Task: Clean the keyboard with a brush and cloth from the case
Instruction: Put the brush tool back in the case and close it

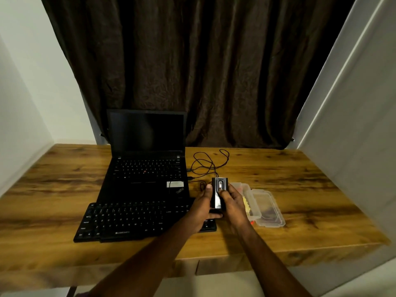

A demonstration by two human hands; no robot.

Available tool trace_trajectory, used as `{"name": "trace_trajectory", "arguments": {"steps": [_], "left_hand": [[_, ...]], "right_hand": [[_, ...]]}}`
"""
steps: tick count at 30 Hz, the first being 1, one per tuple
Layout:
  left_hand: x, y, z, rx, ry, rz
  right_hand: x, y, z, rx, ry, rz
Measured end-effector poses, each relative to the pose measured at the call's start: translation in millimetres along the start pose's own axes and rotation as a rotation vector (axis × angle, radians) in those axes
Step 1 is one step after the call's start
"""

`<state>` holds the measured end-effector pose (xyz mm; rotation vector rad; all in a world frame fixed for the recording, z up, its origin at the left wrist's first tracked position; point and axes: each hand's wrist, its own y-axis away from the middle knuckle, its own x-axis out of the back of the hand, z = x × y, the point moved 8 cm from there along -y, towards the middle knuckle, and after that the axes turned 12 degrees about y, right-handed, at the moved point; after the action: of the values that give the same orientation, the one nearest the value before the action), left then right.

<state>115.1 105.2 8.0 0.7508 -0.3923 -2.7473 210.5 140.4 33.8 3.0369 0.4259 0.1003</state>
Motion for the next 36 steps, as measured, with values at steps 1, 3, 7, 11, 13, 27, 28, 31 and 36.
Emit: {"name": "trace_trajectory", "arguments": {"steps": [1,3,7,11,13,27,28,31,36], "left_hand": [[-1,-2,-1,0.000,-0.012,0.004],[-5,-4,-4,-0.023,-0.087,0.011],[-7,-4,-10,-0.207,-0.695,-0.019],[-28,3,-29,-0.442,-1.297,-0.272],[-35,2,-40,-0.507,-1.496,-0.365],[-45,-3,-49,-0.533,-1.664,-0.520],[-46,-3,-50,-0.531,-1.658,-0.528],[-45,-4,-52,-0.524,-1.638,-0.543],[-39,-7,-57,-0.480,-1.571,-0.538]], "right_hand": [[3,-2,3,0.000,0.019,-0.009],[16,-8,6,0.019,0.085,0.032],[67,-29,16,0.025,0.330,0.225],[104,-51,19,0.020,0.581,0.316],[105,-62,20,-0.019,0.703,0.261],[82,-72,44,-0.224,1.509,0.092],[81,-71,40,-0.197,1.579,0.108],[81,-71,28,-0.080,1.734,0.152],[133,-69,14,0.000,1.351,0.418]]}}
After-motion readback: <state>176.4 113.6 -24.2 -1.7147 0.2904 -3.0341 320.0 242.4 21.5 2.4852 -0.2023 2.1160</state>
